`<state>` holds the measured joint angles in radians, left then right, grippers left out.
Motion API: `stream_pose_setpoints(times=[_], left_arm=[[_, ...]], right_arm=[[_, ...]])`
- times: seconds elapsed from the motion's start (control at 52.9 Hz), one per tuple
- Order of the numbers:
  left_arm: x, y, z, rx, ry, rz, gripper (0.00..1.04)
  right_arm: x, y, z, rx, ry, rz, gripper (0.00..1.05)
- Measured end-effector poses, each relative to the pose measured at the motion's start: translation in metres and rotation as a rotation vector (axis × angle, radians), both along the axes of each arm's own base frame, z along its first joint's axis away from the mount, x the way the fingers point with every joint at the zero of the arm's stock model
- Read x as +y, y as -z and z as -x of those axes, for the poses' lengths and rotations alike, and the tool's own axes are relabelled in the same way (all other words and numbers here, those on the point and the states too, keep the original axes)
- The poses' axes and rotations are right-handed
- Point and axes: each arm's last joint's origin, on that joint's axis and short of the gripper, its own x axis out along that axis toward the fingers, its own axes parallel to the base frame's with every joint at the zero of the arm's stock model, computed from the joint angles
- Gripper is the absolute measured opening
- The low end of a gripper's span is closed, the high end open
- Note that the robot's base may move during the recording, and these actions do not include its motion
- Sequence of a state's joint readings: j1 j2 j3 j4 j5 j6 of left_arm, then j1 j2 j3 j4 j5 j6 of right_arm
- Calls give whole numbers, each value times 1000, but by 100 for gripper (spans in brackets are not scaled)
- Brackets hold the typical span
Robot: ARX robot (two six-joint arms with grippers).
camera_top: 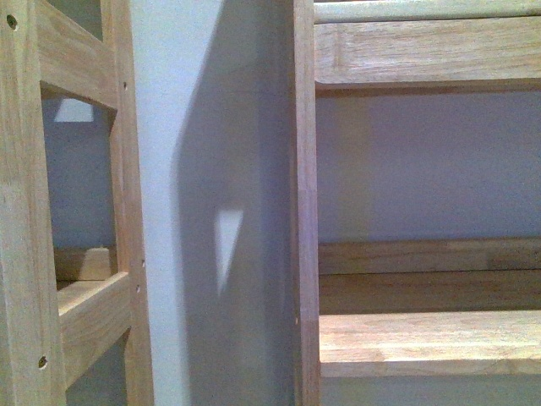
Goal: Put away toys
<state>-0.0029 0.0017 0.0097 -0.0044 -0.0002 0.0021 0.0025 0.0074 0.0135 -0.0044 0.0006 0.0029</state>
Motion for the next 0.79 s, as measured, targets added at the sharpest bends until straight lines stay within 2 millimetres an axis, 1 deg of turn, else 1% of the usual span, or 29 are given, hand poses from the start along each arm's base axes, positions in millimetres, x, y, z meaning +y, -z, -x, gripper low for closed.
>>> stream_pose_setpoints(times=[0.057,0.095,0.208,0.246,0.302,0.378,0.794], left_arm=[[0,0,0,0,0,0,99],[0,0,0,0,0,0,99],[0,0,0,0,0,0,99],[0,0,0,0,0,0,99],[0,0,0,0,0,0,99],[0,0,0,0,0,0,99],[0,0,0,0,0,0,99]], right_arm=[[0,0,0,0,0,0,65],[0,0,0,0,0,0,72],[0,0,0,0,0,0,87],[0,0,0,0,0,0,93],[0,0,0,0,0,0,100],[0,0,0,0,0,0,98],[0,0,0,0,0,0,98]])
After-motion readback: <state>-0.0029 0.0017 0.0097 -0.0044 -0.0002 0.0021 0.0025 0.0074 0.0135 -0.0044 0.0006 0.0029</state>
